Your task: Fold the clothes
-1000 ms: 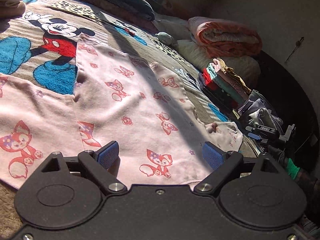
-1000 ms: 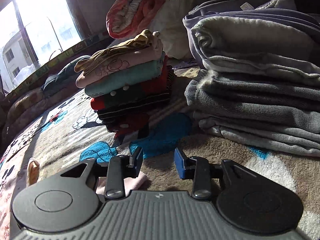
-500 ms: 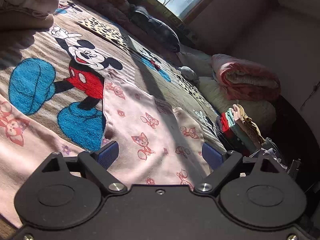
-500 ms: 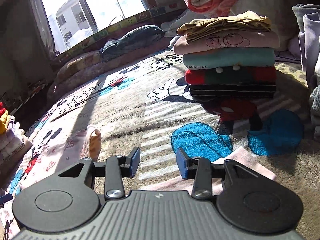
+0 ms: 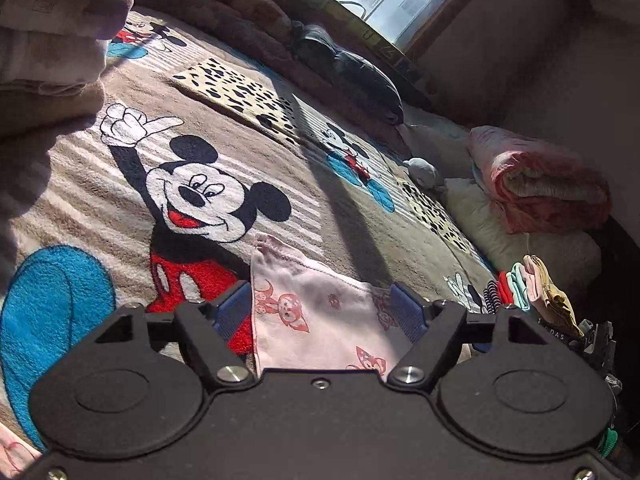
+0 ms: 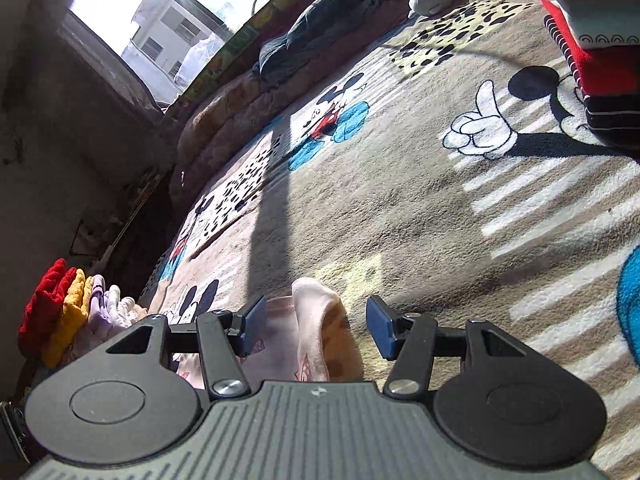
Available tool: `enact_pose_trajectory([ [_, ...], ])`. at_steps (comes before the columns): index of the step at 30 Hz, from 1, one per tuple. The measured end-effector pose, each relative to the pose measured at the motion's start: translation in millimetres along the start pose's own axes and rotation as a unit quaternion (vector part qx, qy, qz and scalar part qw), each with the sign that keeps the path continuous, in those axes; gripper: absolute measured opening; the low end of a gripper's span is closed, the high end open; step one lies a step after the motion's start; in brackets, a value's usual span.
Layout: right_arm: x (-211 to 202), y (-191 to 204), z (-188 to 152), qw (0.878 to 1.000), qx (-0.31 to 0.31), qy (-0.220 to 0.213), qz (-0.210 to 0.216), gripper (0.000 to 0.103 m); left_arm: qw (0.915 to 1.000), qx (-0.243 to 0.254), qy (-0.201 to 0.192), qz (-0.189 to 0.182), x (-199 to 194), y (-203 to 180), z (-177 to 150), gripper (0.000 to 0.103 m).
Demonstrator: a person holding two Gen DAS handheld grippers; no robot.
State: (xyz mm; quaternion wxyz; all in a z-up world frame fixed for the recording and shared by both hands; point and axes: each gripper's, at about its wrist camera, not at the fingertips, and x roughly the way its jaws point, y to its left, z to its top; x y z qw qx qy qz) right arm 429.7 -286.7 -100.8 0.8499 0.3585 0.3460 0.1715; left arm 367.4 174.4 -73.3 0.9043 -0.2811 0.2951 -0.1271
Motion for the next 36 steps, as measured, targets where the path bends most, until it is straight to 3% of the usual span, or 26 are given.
enact_pose_trajectory([
  [5, 30.2, -27.6, 0.0, 0.994, 0.092, 0.042, 0.042, 0.063, 0.9982, -0.054, 0.027, 0.006, 37.8, 31.8, 15.6, 0.074],
  [9, 38.9, -31.0, -0.2, 0.990, 0.105, 0.048, 0.078, 0.062, 0.9963, -0.075, 0.043, -0.002, 55.8, 44.0, 19.5, 0.073],
  [12, 45.7, -26.7, 1.2, 0.993, 0.085, 0.052, 0.068, 0.043, 0.9964, -0.071, 0.046, -0.004, 63.2, 42.8, 20.9, 0.073],
  [13, 48.0, -25.5, 1.4, 0.994, 0.077, 0.051, 0.061, 0.028, 0.9964, -0.070, 0.047, -0.005, 65.7, 42.5, 21.4, 0.073],
  [14, 49.2, -23.3, 1.2, 0.995, 0.064, 0.050, 0.061, 0.019, 0.9965, -0.069, 0.047, -0.005, 67.7, 42.1, 22.0, 0.069],
  [16, 42.5, -15.3, 1.2, 0.997, 0.032, 0.032, 0.063, 0.011, 0.9968, -0.062, 0.050, -0.007, 72.6, 41.2, 21.2, 0.055],
  [18, 34.0, -6.9, 1.1, 0.998, -0.004, 0.010, 0.064, 0.010, 0.9964, -0.065, 0.054, -0.001, 76.6, 45.2, 18.2, 0.018],
  [21, 25.1, 5.3, 0.5, 0.996, -0.068, -0.012, 0.048, 0.010, 0.9963, -0.067, 0.054, 0.008, 78.7, 49.1, 16.8, 0.002],
  [23, 20.5, 10.5, 2.2, 0.993, -0.103, -0.027, 0.045, 0.010, 0.9967, -0.061, 0.051, 0.016, 78.0, 48.1, 17.3, 0.001],
  [28, 40.8, 8.9, 6.8, 0.985, -0.165, -0.018, -0.043, 0.010, 0.9974, -0.047, 0.043, 0.034, 76.1, 45.5, 18.4, 0.000],
  [31, 40.0, -2.3, 6.4, 0.987, -0.144, -0.028, -0.066, 0.006, 0.9975, -0.038, 0.039, 0.045, 74.9, 43.9, 19.0, 0.000],
  [33, 38.6, -10.3, 5.8, 0.988, -0.127, -0.035, -0.081, 0.010, 0.9974, -0.036, 0.041, 0.045, 75.4, 42.1, 20.2, 0.002],
  [34, 36.5, -9.4, 5.7, 0.988, -0.127, -0.039, -0.083, 0.011, 0.9976, -0.033, 0.042, 0.044, 74.2, 40.3, 22.1, 0.005],
  [36, 31.3, -0.6, 3.7, 0.983, -0.150, -0.047, -0.089, 0.012, 0.9985, -0.016, 0.032, 0.042, 68.4, 35.5, 24.8, 0.023],
])
